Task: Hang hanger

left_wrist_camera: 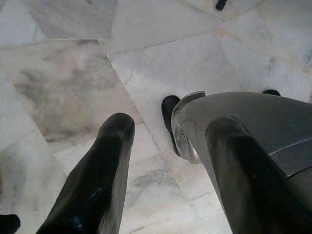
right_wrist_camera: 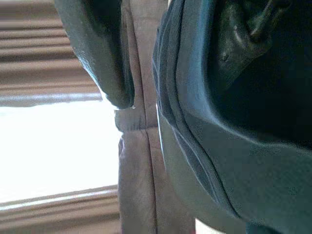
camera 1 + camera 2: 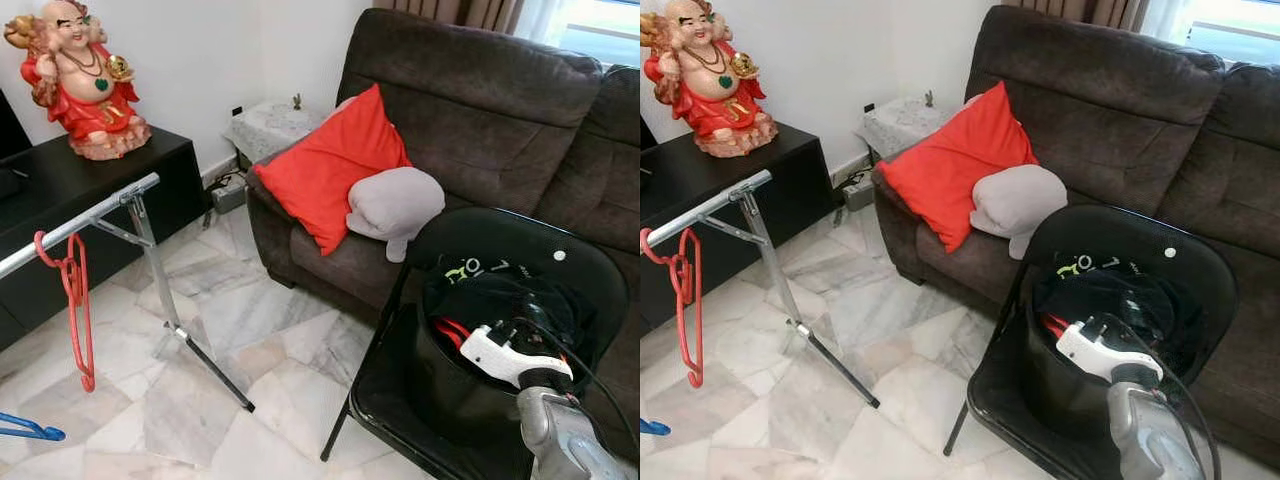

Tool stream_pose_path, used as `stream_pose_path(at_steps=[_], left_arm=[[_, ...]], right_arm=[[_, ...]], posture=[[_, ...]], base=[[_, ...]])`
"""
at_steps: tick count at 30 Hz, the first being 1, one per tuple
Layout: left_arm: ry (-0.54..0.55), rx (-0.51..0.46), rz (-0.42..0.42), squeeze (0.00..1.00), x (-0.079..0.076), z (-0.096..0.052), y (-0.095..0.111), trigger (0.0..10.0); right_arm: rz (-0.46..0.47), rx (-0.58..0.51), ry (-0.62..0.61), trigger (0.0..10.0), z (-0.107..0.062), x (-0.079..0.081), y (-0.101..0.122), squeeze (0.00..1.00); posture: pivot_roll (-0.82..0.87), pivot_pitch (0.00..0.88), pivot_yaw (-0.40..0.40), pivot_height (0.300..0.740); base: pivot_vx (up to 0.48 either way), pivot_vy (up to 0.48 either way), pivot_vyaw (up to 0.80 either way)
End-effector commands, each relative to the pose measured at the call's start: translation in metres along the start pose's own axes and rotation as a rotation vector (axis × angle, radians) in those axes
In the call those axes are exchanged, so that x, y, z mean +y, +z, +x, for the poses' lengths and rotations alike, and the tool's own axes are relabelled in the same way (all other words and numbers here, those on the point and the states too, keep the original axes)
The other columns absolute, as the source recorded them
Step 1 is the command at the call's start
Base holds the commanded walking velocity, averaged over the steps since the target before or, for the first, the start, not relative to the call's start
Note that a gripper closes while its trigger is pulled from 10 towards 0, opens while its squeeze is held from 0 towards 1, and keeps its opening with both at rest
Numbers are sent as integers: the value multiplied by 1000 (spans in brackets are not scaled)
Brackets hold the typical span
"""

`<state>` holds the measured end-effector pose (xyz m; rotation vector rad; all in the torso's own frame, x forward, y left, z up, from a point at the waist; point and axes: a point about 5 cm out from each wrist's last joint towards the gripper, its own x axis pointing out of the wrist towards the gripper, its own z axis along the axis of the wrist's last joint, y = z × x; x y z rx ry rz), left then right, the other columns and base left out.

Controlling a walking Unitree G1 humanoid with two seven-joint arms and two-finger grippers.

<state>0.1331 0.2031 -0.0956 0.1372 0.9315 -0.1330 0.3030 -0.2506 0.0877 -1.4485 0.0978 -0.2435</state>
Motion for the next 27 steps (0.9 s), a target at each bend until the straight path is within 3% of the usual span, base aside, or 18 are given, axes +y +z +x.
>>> stream_pose_path(at_steps=[1, 3, 8, 17, 22, 27], left_arm=[[-39, 23, -3, 0, -12, 1, -4, 10000], [-40, 23, -3, 0, -13, 1, -4, 10000], [-38, 24, -2, 0, -13, 2, -2, 10000], [-36, 23, -4, 0, -13, 2, -2, 10000], [-32, 35, -7, 0, -11, 0, -7, 10000], [-26, 50, -10, 0, -8, -2, -11, 10000]], right_arm=[[-13, -15, 35, 10000, -2, 7, 2, 0], [12, 14, 128, 10000, -5, 20, 0, 0], [21, 38, 172, 10000, -8, 28, -2, 0], [27, -6, -18, 10000, 7, 5, 5, 0], [31, -22, -37, 10000, 8, 4, 9, 0], [53, 48, 57, 10000, 9, 17, 4, 0]], posture=[[68, 53, -25, 740], [69, 50, -25, 740], [72, 47, -25, 740], [74, 37, -26, 740], [77, 34, -27, 740], [81, 30, -28, 740]], base=[[0, 0, 0], [0, 0, 0], [0, 0, 0], [0, 0, 0], [0, 0, 0], [0, 0, 0]])
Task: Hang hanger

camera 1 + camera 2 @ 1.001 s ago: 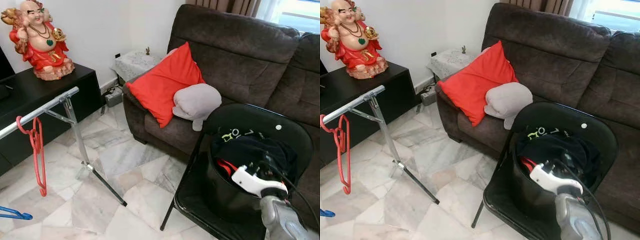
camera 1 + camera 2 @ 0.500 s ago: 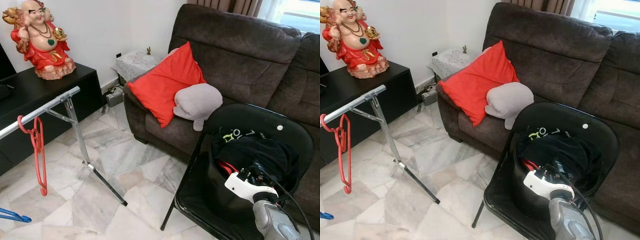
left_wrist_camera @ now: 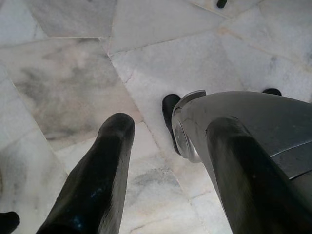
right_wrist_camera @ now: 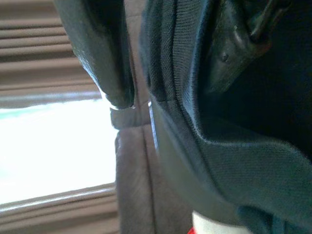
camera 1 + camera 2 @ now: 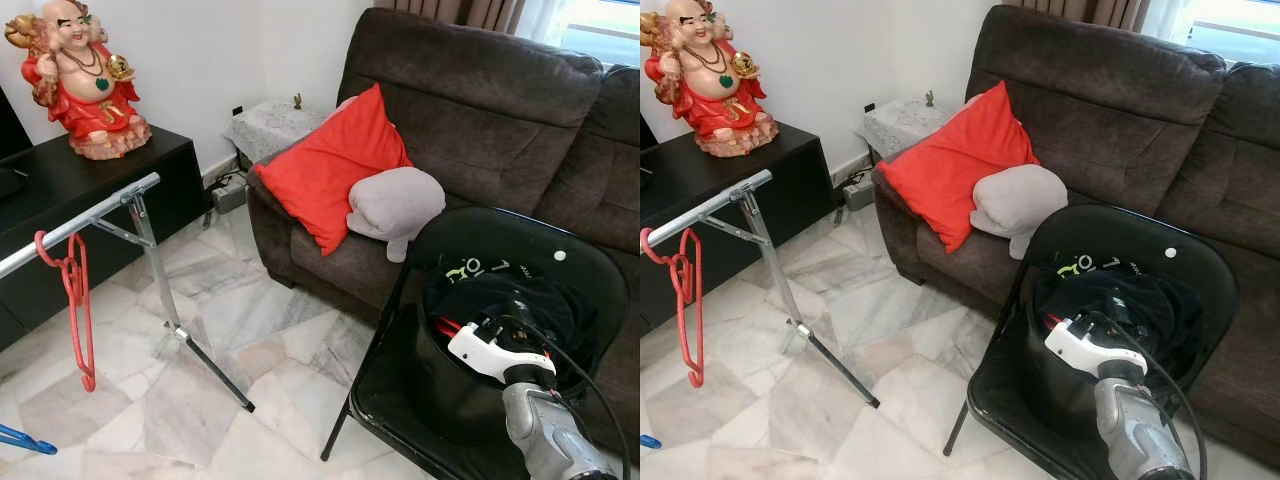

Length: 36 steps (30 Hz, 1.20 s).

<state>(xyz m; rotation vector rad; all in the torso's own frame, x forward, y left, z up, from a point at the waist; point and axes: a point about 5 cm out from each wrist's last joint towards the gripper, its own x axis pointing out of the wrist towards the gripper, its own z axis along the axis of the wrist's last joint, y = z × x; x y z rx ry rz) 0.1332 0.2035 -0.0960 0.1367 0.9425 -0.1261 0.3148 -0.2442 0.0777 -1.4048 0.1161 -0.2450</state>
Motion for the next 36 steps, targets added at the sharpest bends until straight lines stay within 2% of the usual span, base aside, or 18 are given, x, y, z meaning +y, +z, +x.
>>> stream_pose_path(at_steps=[1, 4, 9, 10, 11, 12, 13, 14, 15, 25, 36], left_arm=[[-31, 39, -5, 0, -9, -2, -11, 10000], [-27, 43, -7, 0, -8, -2, -12, 10000], [-28, 43, -7, 0, -8, -3, -12, 10000], [-28, 44, -7, 0, -8, -3, -12, 10000], [-29, 44, -8, 0, -8, -2, -12, 10000], [-29, 44, -8, 0, -8, -2, -12, 10000], [-28, 44, -9, 0, -8, -3, -12, 10000], [-28, 44, -9, 0, -8, -3, -12, 10000], [-28, 44, -10, 0, -8, -3, -12, 10000], [-34, 32, -10, 0, -8, -4, -13, 10000], [-39, 26, -7, 0, -13, -2, -10, 10000]], right_arm=[[12, 32, 42, 10000, 0, 5, -3, 0], [20, 73, 82, 10000, 1, 9, -7, 0], [16, 68, 78, 10000, 4, 9, -6, 0], [20, 62, 65, 9686, 6, 7, -5, 0], [21, 59, 57, 8392, 6, 6, -5, 0], [21, 57, 53, 8392, 7, 5, -4, 0], [23, 52, 42, 4157, 7, 5, -4, 0], [25, 44, 31, 745, 7, 3, -2, 0], [26, 36, 16, 0, 8, 2, -1, 0], [26, 9, -101, 0, 10, -11, 3, 0], [44, 39, -104, 0, 5, -7, 1, 0]], posture=[[81, 30, -28, 740], [82, 29, -29, 740], [82, 29, -29, 740], [80, 33, -29, 740], [80, 33, -29, 740], [80, 33, -29, 740], [80, 33, -29, 740], [80, 33, -29, 740], [80, 33, -29, 740], [78, 39, -29, 740], [81, 49, -26, 740]], base=[[0, 0, 0], [0, 0, 0], [0, 0, 0], [0, 0, 0], [0, 0, 0], [0, 0, 0], [0, 0, 0], [0, 0, 0], [0, 0, 0], [0, 0, 0], [0, 0, 0]])
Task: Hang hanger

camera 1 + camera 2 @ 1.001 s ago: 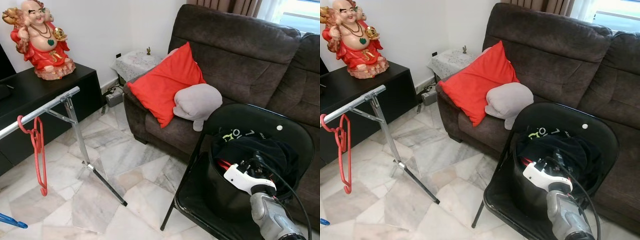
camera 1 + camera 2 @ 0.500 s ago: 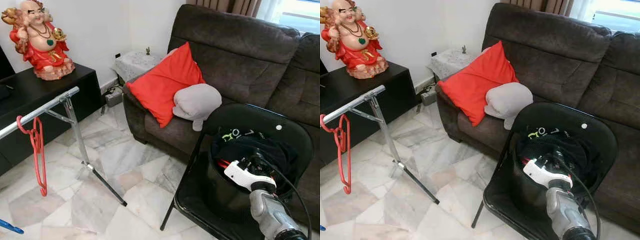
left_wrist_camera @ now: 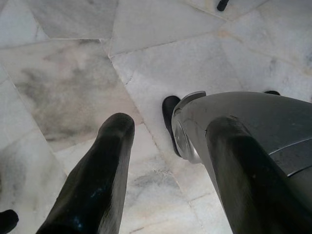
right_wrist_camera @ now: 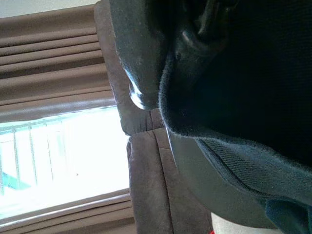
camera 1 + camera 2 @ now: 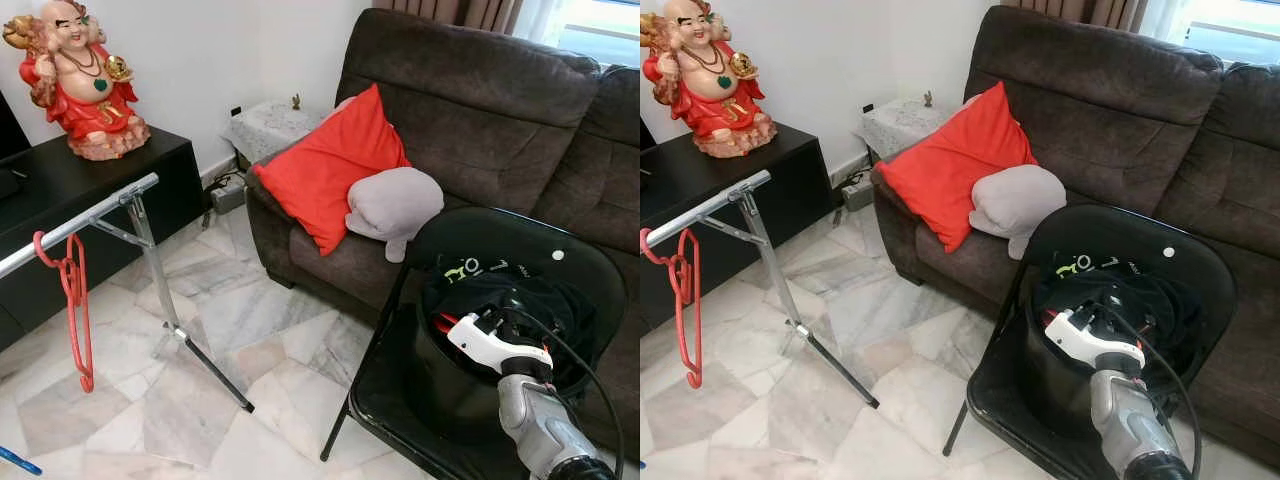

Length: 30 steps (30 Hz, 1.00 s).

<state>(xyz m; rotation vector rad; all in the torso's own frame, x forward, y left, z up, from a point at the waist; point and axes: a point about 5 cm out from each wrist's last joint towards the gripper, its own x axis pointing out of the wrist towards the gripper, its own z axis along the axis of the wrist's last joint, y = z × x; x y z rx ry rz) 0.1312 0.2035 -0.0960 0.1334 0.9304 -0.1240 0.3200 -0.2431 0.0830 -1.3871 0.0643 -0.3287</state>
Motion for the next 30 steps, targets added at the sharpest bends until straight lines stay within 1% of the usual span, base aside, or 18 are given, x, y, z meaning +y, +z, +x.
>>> stream_pose_path(at_steps=[1, 4, 7, 8, 9, 10, 11, 12, 13, 14, 19, 20, 21, 22, 23, 29, 30], left_arm=[[-40, 37, -4, 0, -12, -1, -9, 10000], [-40, 36, -3, 0, -11, -1, -8, 10000], [-39, 35, -1, 0, -9, -1, -8, 10000], [-39, 36, 0, 0, -8, -1, -9, 10000], [-39, 36, 0, 0, -8, -2, -9, 10000], [-38, 36, 0, 0, -8, -2, -9, 10000], [-38, 37, 0, 0, -8, -2, -10, 10000], [-38, 38, 0, 0, -8, -2, -10, 10000], [-38, 38, 0, 0, -8, -2, -10, 10000], [-38, 39, 0, 0, -9, -2, -10, 10000], [-37, 45, -1, 0, -10, -2, -11, 10000], [-36, 48, -2, 0, -10, -2, -11, 10000], [-35, 50, -2, 0, -9, -2, -12, 10000], [-35, 51, -3, 0, -9, -2, -12, 10000], [-34, 54, -3, 0, -9, -2, -12, 10000], [-33, 61, -3, 0, -8, -3, -14, 10000], [-33, 61, -3, 0, -8, -3, -13, 10000]], right_arm=[[26, 34, -16, 0, 0, -2, -3, 0], [53, 75, -14, 0, -1, -2, -8, 0], [117, 130, 7, 0, -2, 1, -12, 0], [109, 125, 13, 235, -3, 2, -11, 0], [111, 127, 17, 5373, -4, 3, -11, 0], [112, 129, 20, 8549, -4, 4, -11, 0], [116, 133, 24, 10000, -5, 5, -11, 0], [132, 139, 27, 10000, -5, 5, -11, 388], [136, 140, 27, 10000, -5, 5, -11, 388], [143, 140, 29, 10000, -6, 5, -11, 1000], [143, 155, 57, 10000, -7, 8, -12, 1000], [142, 160, 62, 10000, -7, 9, -14, 329], [142, 162, 62, 10000, -8, 9, -14, 0], [141, 162, 62, 10000, -8, 9, -15, 0], [156, 165, 45, 10000, -10, 8, -15, 1000], [145, 168, 43, 10000, -12, 9, -16, 1000], [141, 171, 47, 10000, -12, 9, -17, 78]], posture=[[80, 49, -26, 740], [80, 50, -24, 740], [80, 51, -23, 740], [80, 51, -23, 740], [80, 51, -23, 740], [80, 51, -23, 740], [80, 51, -23, 740], [80, 51, -22, 740], [80, 51, -22, 740], [80, 50, -23, 740], [79, 50, -23, 740], [80, 49, -25, 740], [80, 49, -25, 740], [80, 49, -25, 740], [78, 49, -25, 740], [76, 49, -24, 740], [79, 47, -25, 740]], base=[[0, 0, 0], [0, 0, 0], [0, 0, 0], [0, 0, 0], [0, 0, 0], [0, 0, 0], [0, 0, 0], [0, 0, 0], [0, 0, 0], [0, 0, 0], [0, 0, 0], [0, 0, 0], [0, 0, 0], [0, 0, 0], [0, 0, 0], [0, 0, 0], [0, 0, 0]])
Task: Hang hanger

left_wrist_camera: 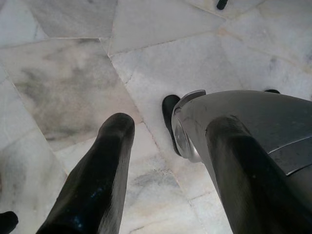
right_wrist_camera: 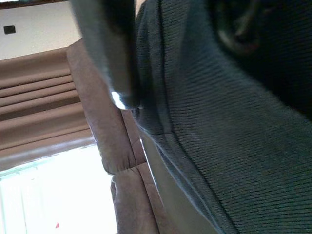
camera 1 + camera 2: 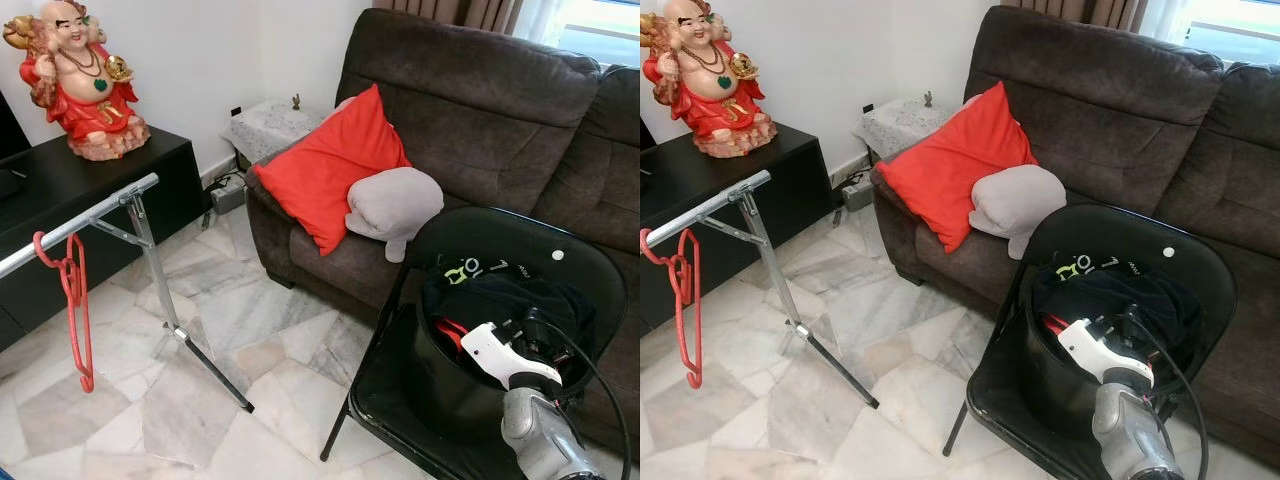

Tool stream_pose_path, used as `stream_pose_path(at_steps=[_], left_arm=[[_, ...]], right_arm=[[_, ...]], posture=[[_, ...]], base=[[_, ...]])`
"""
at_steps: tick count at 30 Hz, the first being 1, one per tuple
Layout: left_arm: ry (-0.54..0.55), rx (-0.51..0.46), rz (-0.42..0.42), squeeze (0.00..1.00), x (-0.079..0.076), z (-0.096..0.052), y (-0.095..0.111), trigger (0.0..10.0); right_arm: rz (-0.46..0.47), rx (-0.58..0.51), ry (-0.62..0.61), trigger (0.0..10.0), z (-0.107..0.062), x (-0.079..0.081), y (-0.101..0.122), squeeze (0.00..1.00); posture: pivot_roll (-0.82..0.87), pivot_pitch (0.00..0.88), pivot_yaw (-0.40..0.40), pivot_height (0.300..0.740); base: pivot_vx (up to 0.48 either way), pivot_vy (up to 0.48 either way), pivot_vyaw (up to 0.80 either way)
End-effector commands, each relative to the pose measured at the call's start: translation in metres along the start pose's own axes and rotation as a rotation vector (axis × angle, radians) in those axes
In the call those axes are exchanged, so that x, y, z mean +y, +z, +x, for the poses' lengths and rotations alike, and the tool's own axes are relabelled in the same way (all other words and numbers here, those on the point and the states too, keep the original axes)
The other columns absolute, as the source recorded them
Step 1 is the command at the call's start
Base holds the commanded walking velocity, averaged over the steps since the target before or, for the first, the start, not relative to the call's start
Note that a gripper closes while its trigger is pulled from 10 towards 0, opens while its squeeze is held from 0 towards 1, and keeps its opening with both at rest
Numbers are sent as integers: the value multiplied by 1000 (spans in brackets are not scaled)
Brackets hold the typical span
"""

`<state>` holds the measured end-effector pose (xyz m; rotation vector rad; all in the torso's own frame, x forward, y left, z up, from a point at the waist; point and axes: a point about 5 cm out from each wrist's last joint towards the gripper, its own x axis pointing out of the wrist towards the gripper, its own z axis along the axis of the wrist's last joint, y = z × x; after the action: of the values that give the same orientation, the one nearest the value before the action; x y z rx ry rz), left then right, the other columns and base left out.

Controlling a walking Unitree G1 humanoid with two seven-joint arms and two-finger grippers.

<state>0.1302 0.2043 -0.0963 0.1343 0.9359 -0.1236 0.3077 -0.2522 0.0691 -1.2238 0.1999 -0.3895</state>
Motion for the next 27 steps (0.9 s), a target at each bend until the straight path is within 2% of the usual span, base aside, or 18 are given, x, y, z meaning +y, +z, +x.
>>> stream_pose_path(at_steps=[1, 8, 9, 22, 27], left_arm=[[-33, 56, -3, 0, -8, -2, -12, 10000], [-29, 58, -2, 0, -8, -2, -12, 10000], [-29, 58, -2, 0, -8, -2, -12, 10000], [-20, 80, -3, 0, -5, -4, -17, 10000], [-20, 81, -2, 0, -6, -4, -17, 10000]], right_arm=[[7, 18, -5, 10000, 0, -1, -3, 0], [12, 21, -22, 9804, 3, -5, -1, 0], [12, 20, -24, 0, 3, -5, -1, 0], [18, 33, -62, 0, 5, -9, -2, 0], [93, 72, -61, 0, 5, -9, -3, 0]], posture=[[79, 47, -25, 740], [82, 43, -25, 740], [82, 43, -25, 740], [85, 36, -25, 740], [88, 32, -25, 740]], base=[[0, 0, 0], [0, 0, 0], [0, 0, 0], [0, 0, 0], [0, 0, 0]])
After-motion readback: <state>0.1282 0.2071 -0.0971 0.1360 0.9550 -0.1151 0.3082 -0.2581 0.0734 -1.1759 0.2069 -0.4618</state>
